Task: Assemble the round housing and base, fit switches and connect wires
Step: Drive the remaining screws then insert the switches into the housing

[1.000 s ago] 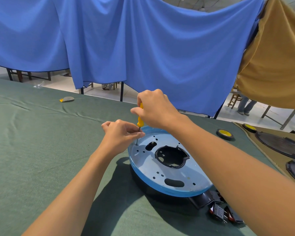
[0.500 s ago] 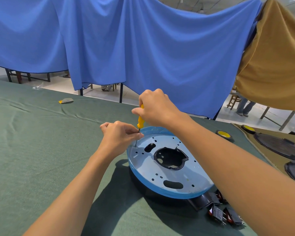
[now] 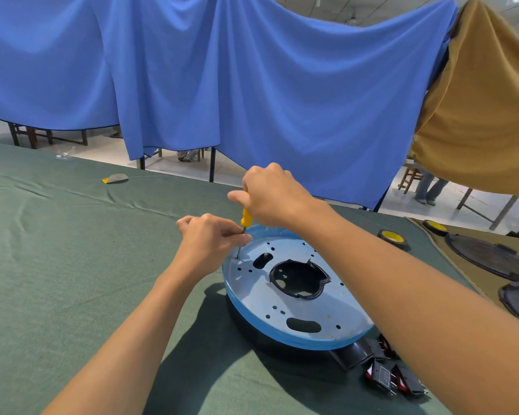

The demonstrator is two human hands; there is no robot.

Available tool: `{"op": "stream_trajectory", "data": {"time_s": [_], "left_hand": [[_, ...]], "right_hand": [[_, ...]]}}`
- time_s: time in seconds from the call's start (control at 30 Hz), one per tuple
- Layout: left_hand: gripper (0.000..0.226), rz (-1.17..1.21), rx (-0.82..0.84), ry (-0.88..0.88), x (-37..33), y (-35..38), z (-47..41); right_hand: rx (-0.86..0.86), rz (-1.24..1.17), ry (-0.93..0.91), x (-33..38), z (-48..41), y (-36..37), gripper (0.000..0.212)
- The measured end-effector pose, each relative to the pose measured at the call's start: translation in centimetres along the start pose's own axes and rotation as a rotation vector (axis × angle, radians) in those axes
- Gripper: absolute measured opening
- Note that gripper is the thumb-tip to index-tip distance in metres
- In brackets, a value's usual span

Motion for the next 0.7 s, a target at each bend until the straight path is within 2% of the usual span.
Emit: {"op": "stream_trajectory", "data": {"time_s": [0.13,0.2,0.3,0.37,0.43,0.5,0.63,0.7], "left_hand": [[0.017,0.012,0.077,-0.004,0.15,0.24,-0.15],[0.019,0.038,0.111,-0.003,0.27,0.39,-0.06],[0.015,0.060,0.086,0.004,0.10,0.36,0.25],[0.012,0.084,0.041,-0.031,0.17,0.17,0.35],[0.010,0.118,0.043,-0.082,0.44,0.16,0.32],[0.009,0.100,0.077,-0.094,0.46,0.20,0.23],[0.019,0.057,0.149,-0.071,0.49,0.35,0.11],[0.017,0.076,0.159,-0.074,0.47,0.51,0.20]], "right_hand": [[0.099,-0.017,-0.132,0.54,-0.19,0.41,0.017],[0.097,-0.021,-0.138,0.61,-0.34,0.15,0.009],[0.070,-0.007,-0.079,0.56,-0.39,-0.05,0.021],[0.056,0.006,-0.034,0.47,-0.24,0.21,0.037],[0.049,0.029,0.002,0.31,-0.03,0.58,0.043],[0.047,0.051,-0.004,0.30,0.09,0.75,0.039],[0.052,-0.005,-0.126,0.94,-0.23,0.46,0.017],[0.039,-0.028,-0.123,0.97,-0.33,0.26,0.018]]}}
Point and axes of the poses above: each hand's wrist, its own z-axis away from the middle knuckle, its own y-axis out of the palm, x = y × z, the point moved 6 cm from there along -z, towards the middle knuckle, and after that the axes turned 2 degrees about -z, right-handed, at the moved point
